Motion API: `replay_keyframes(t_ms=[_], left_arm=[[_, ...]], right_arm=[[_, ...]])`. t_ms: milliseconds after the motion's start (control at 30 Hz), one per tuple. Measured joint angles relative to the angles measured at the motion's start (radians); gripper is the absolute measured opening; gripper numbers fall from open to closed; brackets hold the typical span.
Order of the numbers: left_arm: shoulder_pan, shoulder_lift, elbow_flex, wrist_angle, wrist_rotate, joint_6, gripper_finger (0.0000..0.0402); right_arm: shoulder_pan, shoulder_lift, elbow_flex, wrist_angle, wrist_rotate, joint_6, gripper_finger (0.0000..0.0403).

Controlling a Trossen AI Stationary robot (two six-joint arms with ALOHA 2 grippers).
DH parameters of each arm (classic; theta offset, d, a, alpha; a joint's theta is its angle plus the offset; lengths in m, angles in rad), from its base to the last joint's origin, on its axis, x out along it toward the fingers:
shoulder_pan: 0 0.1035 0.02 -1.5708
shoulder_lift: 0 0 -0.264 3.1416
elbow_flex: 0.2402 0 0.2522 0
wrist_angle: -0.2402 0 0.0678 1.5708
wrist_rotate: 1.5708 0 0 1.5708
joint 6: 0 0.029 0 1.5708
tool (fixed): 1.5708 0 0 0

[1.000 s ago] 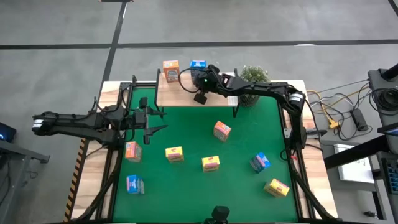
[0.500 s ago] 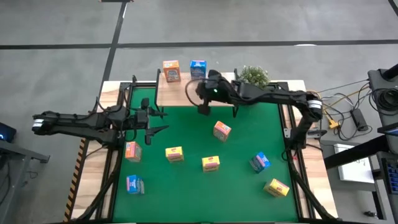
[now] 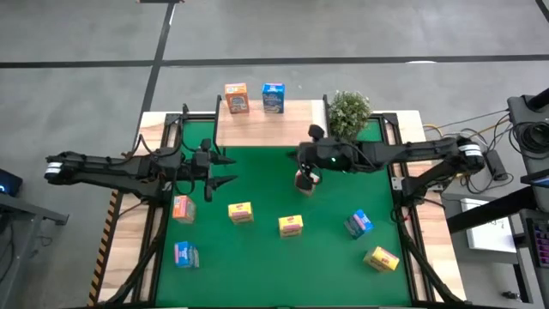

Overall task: Stack cereal on shelf
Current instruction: Put the right orange cereal box on the shelf

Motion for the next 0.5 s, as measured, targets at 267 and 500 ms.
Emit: replay_keyframes(t_ms=[267, 500], left_arm=[[-0.003, 0.029, 0.041, -0.001, 0.051, -0.033, 0.0208], [-0.022, 0.078, 0.086, -0.063, 0.079, -0.072, 0.0208]], right_arm=[[0.077, -0.1, -0.148, -0.013, 0.0, 0.174, 0.0011], [0.113, -0.141, -0.227, -0.102, 0.0, 0.331, 0.0011]])
